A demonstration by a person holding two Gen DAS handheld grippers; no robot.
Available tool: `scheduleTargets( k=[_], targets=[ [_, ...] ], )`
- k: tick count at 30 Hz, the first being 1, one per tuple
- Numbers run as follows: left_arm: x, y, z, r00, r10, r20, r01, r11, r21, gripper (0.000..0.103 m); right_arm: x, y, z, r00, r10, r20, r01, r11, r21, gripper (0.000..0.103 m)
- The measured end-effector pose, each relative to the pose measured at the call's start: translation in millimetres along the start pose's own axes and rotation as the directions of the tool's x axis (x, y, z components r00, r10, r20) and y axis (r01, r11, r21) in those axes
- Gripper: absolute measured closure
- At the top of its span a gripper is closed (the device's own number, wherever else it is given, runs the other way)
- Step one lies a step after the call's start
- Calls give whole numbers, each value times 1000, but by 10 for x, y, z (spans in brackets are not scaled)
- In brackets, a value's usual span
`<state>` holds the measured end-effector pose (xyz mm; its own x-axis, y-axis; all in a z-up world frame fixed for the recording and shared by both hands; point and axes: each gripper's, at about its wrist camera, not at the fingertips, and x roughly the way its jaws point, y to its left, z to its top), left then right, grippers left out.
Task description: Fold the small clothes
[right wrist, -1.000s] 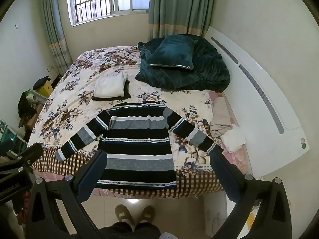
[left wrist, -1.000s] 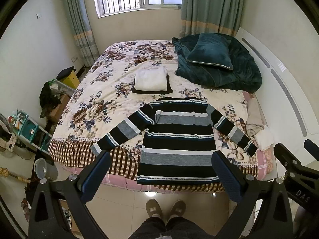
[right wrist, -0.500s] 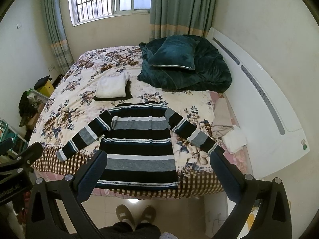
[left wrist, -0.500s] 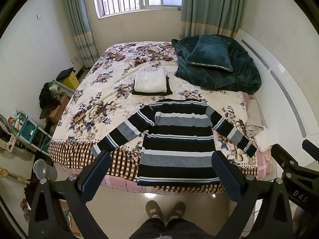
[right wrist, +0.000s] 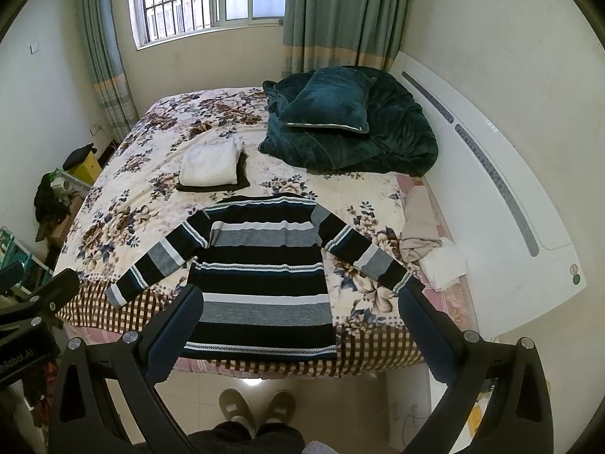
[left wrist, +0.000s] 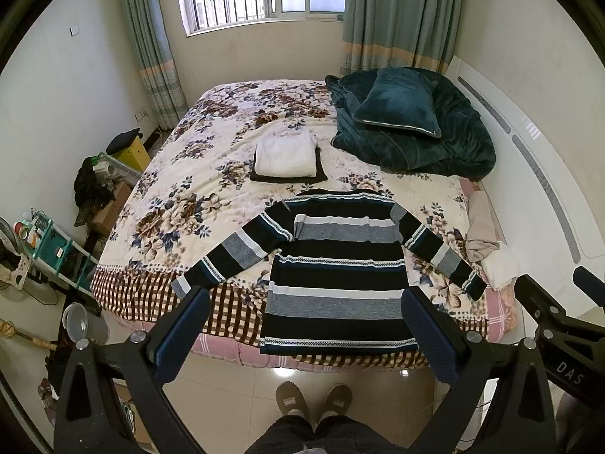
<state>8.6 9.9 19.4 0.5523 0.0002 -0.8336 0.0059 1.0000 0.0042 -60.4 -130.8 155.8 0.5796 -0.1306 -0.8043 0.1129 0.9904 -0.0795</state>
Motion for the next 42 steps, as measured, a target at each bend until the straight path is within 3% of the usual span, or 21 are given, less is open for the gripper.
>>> scheduleTargets(
  k=[34,42],
  targets=[
    [12,1,37,1000,0,6,0,1000,2,0,5,56,1,1000,1,1,-1,1000,4,0],
    [393,45,240,1000,-1,20,0,1000,12,0,150,67,41,1000,-2,-10,2,998,56,0]
  ],
)
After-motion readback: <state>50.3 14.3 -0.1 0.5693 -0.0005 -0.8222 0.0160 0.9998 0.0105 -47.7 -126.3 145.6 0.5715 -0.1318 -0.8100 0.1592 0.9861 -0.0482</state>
